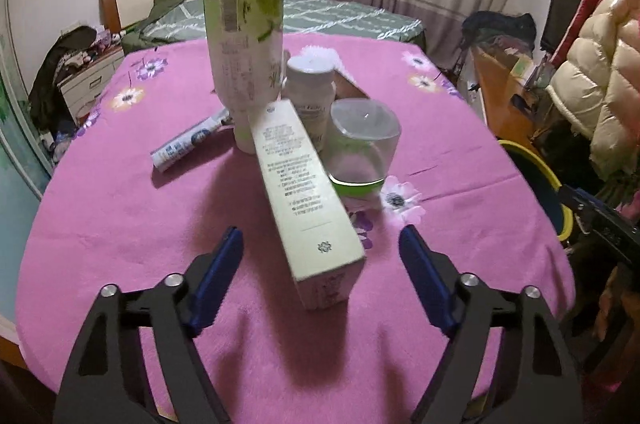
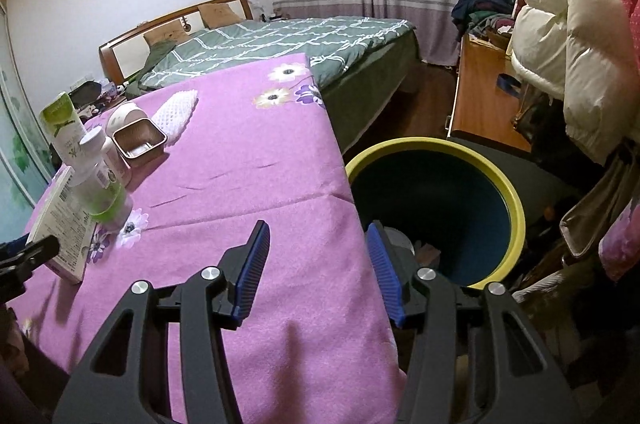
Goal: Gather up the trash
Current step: 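Grasp the clear plastic cup with the right tool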
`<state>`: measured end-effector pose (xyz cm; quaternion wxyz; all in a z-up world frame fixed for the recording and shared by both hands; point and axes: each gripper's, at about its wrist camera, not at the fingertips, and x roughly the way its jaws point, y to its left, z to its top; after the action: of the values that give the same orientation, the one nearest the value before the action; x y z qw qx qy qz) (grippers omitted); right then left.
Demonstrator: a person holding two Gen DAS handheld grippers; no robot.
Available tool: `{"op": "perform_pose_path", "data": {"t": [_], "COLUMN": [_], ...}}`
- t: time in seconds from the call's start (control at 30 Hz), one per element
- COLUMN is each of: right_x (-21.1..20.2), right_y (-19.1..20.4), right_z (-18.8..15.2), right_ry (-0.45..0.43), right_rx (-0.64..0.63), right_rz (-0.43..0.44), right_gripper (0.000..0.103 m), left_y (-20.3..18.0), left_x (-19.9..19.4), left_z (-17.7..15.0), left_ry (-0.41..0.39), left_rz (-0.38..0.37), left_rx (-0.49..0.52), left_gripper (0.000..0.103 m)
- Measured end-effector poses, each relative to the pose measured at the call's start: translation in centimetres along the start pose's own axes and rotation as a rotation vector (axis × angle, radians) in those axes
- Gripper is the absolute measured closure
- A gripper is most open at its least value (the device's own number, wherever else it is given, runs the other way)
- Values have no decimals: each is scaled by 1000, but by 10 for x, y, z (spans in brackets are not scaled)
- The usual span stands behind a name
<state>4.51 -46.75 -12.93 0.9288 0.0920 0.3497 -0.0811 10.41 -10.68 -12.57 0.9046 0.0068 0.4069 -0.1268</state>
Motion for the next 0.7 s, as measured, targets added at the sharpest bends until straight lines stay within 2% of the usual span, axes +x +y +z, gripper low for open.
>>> {"op": "perform_pose_path", "data": {"t": [0.2, 0.27, 0.43, 0.53, 0.7], "right_x": [5, 6, 15, 17, 20], "right_y": [4, 21, 90, 124, 155], "right_z": [5, 11, 28, 38, 45], "right_ry": [2, -1, 22, 16, 27], "right_rx": [8, -34, -174, -240, -284], "right_rz": [31, 68, 250, 290, 316], "right_gripper": [54, 54, 54, 54, 54], "left_y": [3, 4, 13, 15, 19], "left_x": [11, 8, 3, 7, 13], "left_z": [0, 0, -1, -1, -4], "left_ry": [16, 6, -1, 8, 16], "left_rz": [5, 11, 21, 8, -14], "left_rx": [-16, -14, -19, -25, -26], "left_gripper": [32, 32, 32, 32, 32]}}
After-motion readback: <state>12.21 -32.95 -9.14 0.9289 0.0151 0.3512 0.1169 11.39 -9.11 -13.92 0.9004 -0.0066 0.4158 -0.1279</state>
